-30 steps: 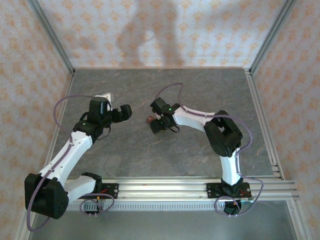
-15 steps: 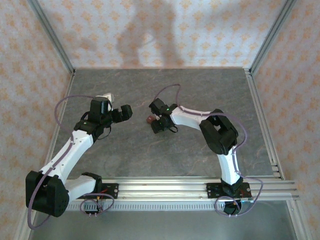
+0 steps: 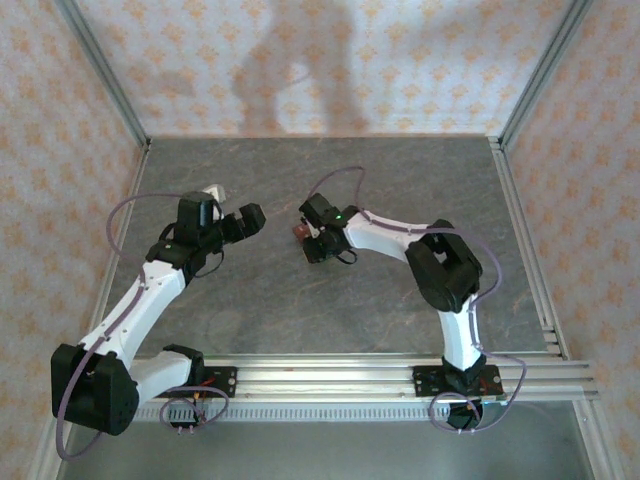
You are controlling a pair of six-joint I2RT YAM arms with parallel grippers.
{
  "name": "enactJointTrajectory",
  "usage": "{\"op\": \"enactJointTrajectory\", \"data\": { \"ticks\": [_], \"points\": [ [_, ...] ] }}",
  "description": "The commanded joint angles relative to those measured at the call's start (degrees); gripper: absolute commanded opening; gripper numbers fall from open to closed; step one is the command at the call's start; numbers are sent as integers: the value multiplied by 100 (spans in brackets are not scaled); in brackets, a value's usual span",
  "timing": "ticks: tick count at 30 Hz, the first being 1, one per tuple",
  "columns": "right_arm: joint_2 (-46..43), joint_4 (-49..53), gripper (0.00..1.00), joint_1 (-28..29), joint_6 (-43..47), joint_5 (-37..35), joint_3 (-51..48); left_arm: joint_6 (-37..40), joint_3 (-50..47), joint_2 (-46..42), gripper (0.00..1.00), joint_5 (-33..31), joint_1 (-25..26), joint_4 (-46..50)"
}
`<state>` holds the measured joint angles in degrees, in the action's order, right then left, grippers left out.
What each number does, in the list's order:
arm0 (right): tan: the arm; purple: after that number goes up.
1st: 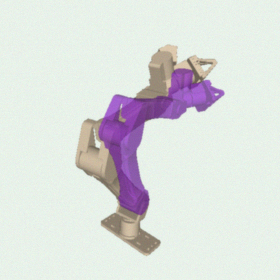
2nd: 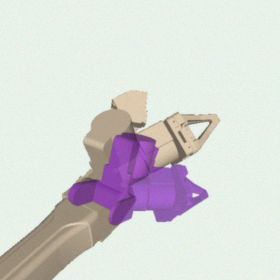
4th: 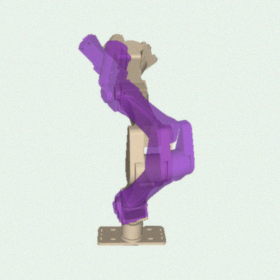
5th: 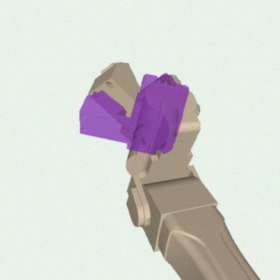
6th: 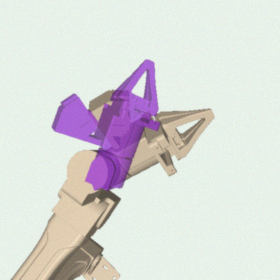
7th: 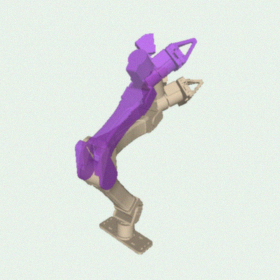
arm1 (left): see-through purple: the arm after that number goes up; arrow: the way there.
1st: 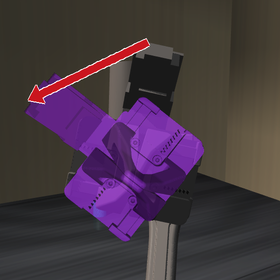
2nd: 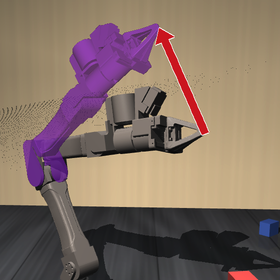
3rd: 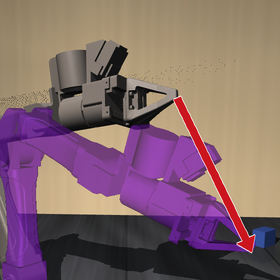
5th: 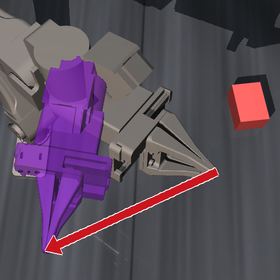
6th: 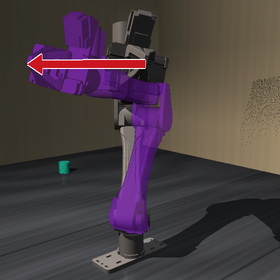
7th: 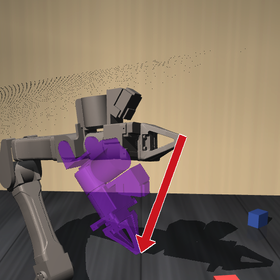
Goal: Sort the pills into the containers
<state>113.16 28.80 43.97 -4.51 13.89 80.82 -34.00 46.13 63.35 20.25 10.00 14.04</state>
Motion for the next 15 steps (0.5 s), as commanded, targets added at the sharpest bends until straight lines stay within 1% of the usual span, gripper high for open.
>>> {"op": "enactJointTrajectory", "data": {
  "ticks": [1,4,8,12,15],
  "points": [
    [-686,-246,16,15,-330,261,-200,-881,140,-98,100,645,-33,-740],
    [-959,-252,11,13,-592,372,-268,-1404,16,4,99,992,-34,-1371],
    [-1216,-304,11,14,-1003,476,-329,-1936,-64,288,98,1344,-26,-1964],
    [-1253,-243,9,23,-1256,536,-243,-2303,-113,487,97,1466,-6,-2410],
    [-1236,-225,9,49,-1364,507,-170,-2387,-95,588,96,1470,69,-2494]
  ]
}}
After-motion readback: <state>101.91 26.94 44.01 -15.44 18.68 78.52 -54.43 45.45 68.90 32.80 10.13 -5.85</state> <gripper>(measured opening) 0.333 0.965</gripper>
